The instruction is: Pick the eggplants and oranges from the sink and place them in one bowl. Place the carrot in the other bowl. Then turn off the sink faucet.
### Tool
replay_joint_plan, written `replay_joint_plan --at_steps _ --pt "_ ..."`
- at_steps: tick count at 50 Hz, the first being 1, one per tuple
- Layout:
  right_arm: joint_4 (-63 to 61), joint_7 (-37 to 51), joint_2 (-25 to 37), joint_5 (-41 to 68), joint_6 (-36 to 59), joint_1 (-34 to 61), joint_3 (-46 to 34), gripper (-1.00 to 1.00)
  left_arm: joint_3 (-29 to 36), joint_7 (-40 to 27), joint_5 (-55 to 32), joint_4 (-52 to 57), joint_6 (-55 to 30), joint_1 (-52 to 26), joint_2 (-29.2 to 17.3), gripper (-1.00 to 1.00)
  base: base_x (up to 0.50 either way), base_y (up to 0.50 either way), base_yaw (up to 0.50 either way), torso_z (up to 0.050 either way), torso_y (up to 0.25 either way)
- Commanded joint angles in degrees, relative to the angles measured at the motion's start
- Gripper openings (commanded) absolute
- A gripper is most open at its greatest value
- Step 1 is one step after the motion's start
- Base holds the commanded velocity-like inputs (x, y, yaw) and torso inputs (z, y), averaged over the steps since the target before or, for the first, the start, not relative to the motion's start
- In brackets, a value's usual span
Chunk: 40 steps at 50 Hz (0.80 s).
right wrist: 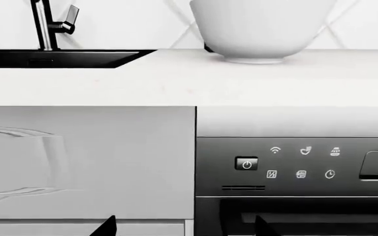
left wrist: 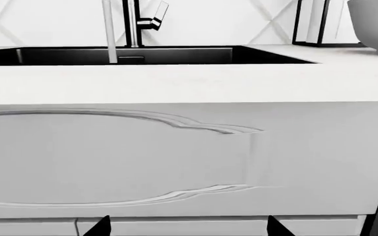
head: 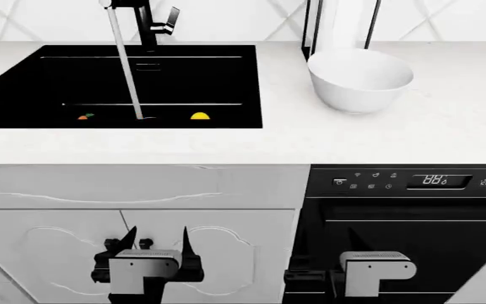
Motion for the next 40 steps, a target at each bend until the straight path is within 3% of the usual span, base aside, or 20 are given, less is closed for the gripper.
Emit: replay_joint_plan --at_steps 1,8,40 --pt "0.17 0.86 1.02 1.56 -0.74 0.16 -0.87 1.00 0.98 -1.09 -1.21 0.27 0.21 0.21 -1.14 1.00 0.00 0.00 0.00 0.000 0.000" --pt "-1.46 1.76 1.65 1.14 -0.75 -0.60 -1.68 1.00 1.62 -1.90 -1.16 -0.17 0.86 0.09 -1.54 1.00 0.00 0.06 0.00 0.000 0.000" --pt "-1.96 4.10 3.82 1.02 -1.64 -1.27 -4.84 1.00 4.04 -3.92 -2.91 0.00 1.27 0.02 -3.47 1.00 0.04 0.49 0.00 0.000 0.000"
